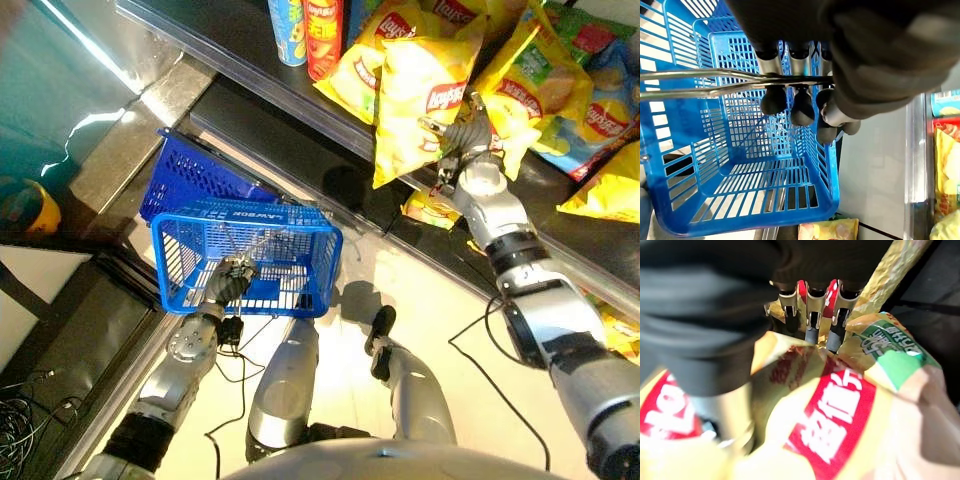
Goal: Pick up the snacks into the basket
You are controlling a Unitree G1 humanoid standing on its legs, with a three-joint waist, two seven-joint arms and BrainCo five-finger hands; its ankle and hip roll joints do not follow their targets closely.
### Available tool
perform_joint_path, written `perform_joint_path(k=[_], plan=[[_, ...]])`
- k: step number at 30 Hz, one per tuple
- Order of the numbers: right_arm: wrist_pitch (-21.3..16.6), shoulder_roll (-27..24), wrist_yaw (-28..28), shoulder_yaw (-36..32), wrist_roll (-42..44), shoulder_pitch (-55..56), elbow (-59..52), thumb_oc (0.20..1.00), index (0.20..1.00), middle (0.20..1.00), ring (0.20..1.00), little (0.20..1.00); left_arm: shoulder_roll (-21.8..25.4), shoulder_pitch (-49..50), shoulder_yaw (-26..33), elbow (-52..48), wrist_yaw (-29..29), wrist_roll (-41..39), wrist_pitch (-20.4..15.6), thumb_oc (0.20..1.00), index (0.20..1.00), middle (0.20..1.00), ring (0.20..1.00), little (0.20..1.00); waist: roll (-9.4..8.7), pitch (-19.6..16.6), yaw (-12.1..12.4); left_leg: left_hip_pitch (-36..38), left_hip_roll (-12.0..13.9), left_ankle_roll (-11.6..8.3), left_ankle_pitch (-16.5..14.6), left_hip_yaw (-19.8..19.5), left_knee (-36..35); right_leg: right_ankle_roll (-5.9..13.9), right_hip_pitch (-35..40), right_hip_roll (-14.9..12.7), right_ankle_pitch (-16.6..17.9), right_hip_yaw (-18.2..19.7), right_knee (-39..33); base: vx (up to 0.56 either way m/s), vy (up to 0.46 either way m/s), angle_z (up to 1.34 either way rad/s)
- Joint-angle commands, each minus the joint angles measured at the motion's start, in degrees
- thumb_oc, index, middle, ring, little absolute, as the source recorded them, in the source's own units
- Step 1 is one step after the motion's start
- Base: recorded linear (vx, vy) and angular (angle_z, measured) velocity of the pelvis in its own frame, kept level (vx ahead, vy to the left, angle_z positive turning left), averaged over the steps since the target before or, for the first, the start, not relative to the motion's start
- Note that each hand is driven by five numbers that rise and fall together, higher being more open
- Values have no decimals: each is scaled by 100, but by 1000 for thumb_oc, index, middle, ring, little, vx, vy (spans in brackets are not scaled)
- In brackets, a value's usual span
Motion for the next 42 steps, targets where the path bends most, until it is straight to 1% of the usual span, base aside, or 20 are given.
perform_joint_path(k=[1, 3, 7, 13, 19, 20, 21, 24, 25, 26, 27, 28, 30, 33, 35, 36, 37, 38, 40, 42], plan=[[135, -227, 33, 317, 298, -80, 382, 200, 200, 200, 200, 200, 237, 289, -1, -1010, 85, -169, -458, 200, 200, 200, 200, 200, -18, -73, 26, -112, -336, 314, -135, 154, 120, 315, 55, -103, -151, 431, -143, -5, -7, 14], [174, -263, 22, 323, 282, -222, 517, 200, 200, 200, 200, 200, 239, 263, -15, -1038, 113, -188, -450, 200, 200, 200, 200, 200, -4, -31, 38, -121, -348, 312, -122, 137, 101, 320, 52, -99, -167, 424, -143, -9, 1, 14], [127, -231, 3, 321, 332, -369, 532, 200, 200, 200, 200, 200, 197, 152, -75, -1008, 161, -149, -461, 200, 200, 200, 200, 200, 4, 73, 48, -114, -373, 323, -124, 102, 101, 322, 84, -127, -210, 412, -138, -5, 2, 3], [65, -153, -17, 350, 379, -493, 634, 200, 200, 200, 200, 200, 183, 54, -159, -1018, 243, -160, -473, 200, 200, 200, 200, 200, -2, 104, 52, -52, -391, 342, -154, 100, 72, 324, 175, -137, -207, 416, -184, 6, 6, 3], [-69, -99, -105, 321, 549, -423, 282, 200, 200, 200, 200, 200, 150, 7, -138, -1018, 294, -161, -465, 200, 200, 200, 200, 200, -34, 101, 28, 26, -367, 337, -151, 113, -1, 331, 249, -123, -192, 438, -265, 0, 0, 0], [-281, -23, -166, 285, 676, -22, -651, 200, 200, 200, 200, 200, 37, -28, -17, -994, 343, -211, -467, 200, 200, 200, 200, 200, -79, 76, -35, 106, -332, 335, -148, 125, -47, 340, 313, -117, -186, 456, -315, 41, 3, 0], [-399, 34, -169, 235, 769, 252, -1120, 200, 200, 200, 200, 200, -20, -35, 27, -977, 344, -236, -472, 200, 200, 200, 200, 200, -108, 49, -69, 154, -319, 340, -153, 133, -75, 345, 353, -114, -186, 465, -344, 54, 6, 0], [-781, 301, -61, -130, 972, 1692, -2852, 200, 200, 200, 200, 200, -308, -9, 181, -848, 414, -394, -492, 200, 200, 200, 200, 200, -215, -110, -220, 310, -297, 372, -158, 192, -169, 372, 516, -131, -161, 498, -462, 68, -3, 0], [-778, 302, -63, -131, 971, 1697, -2856, 200, 200, 200, 200, 200, -307, -7, 180, -849, 414, -394, -492, 200, 200, 200, 200, 200, -217, -118, -221, 306, -298, 372, -152, 191, -175, 373, 512, -132, -157, 497, -467, 55, 5, -4], [-853, 369, 46, -239, 952, 2221, -3352, 200, 200, 200, 200, 200, -404, -3, 233, -817, 405, -462, -513, 200, 200, 200, 200, 200, -249, -192, -283, 395, -286, 384, -177, 220, -217, 389, 610, -132, -153, 513, -520, 97, -1, -18], [-919, 382, 316, -475, 974, 2952, -3975, 200, 200, 200, 200, 200, -511, 4, 333, -765, 337, -562, -520, 200, 200, 200, 200, 200, -296, -332, -369, 503, -268, 398, -203, 267, -282, 415, 727, -133, -140, 554, -622, 131, -5, -19], [-938, 338, 488, -606, 1016, 3307, -4240, 200, 200, 200, 200, 200, -551, 10, 454, -785, 308, -612, -541, 200, 200, 200, 200, 200, -310, -384, -415, 599, -246, 403, -248, 311, -310, 424, 796, -116, -154, 596, -669, 94, -6, -14], [-958, 247, 768, -844, 1074, 3929, -4750, 200, 200, 200, 200, 200, -635, 33, 632, -822, 258, -729, -544, 200, 200, 200, 200, 200, -349, -491, -513, 661, -227, 405, -226, 369, -383, 440, 844, -115, -102, 627, -785, 43, -9, -18], [-1077, 326, 1265, -1070, 1748, 4636, -5229, 200, 200, 200, 200, 200, -697, -22, 771, -901, 161, -864, -557, 200, 200, 200, 200, 200, -360, -576, -675, 709, -201, 407, -245, 439, -408, 441, 848, -101, -81, 687, -826, 11, -6, -22], [-1061, 322, 1387, -1143, 1813, 4816, -5374, 200, 200, 200, 200, 200, -713, -26, 805, -914, 139, -862, -550, 200, 200, 200, 200, 200, -366, -592, -708, 701, -190, 406, -250, 467, -401, 438, 816, -92, -78, 713, -812, -5, -8, -20], [-1017, 308, 1612, -1380, 1909, 5143, -5653, 200, 200, 200, 200, 200, -759, -49, 902, -935, 88, -804, -544, 200, 200, 200, 200, 200, -380, -615, -801, 710, -164, 401, -254, 496, -422, 428, 780, -77, -77, 761, -808, 10, -18, -19], [-1016, 309, 1612, -1381, 1909, 5145, -5654, 200, 200, 200, 200, 200, -759, -48, 901, -935, 88, -804, -544, 200, 200, 200, 200, 200, -380, -617, -800, 710, -164, 401, -254, 497, -422, 428, 779, -76, -77, 762, -808, 28, -30, -19], [-1051, 293, 1731, -1505, 1953, 5385, -5708, 200, 200, 200, 200, 200, -857, -130, 944, -888, 116, -839, -550, 200, 200, 200, 200, 200, -390, -633, -897, 732, -142, 395, -244, 522, -460, 425, 748, -57, -72, 802, -807, 28, -19, -14], [-957, 283, 1839, -1597, 1953, 5581, -5631, 200, 200, 200, 200, 200, -961, -238, 906, -781, 80, -943, -554, 200, 200, 200, 200, 200, -390, -660, -972, 758, -128, 387, -241, 538, -492, 418, 748, -46, -79, 823, -813, 32, -18, -10], [-876, 251, 1928, -1482, 1855, 5712, -5374, 200, 200, 200, 200, 200, -987, -381, 827, -738, 19, -1042, -570, 200, 200, 200, 200, 200, -394, -664, -1019, 759, -121, 379, -245, 563, -484, 421, 739, -35, -79, 844, -814, 10, -13, -6]])
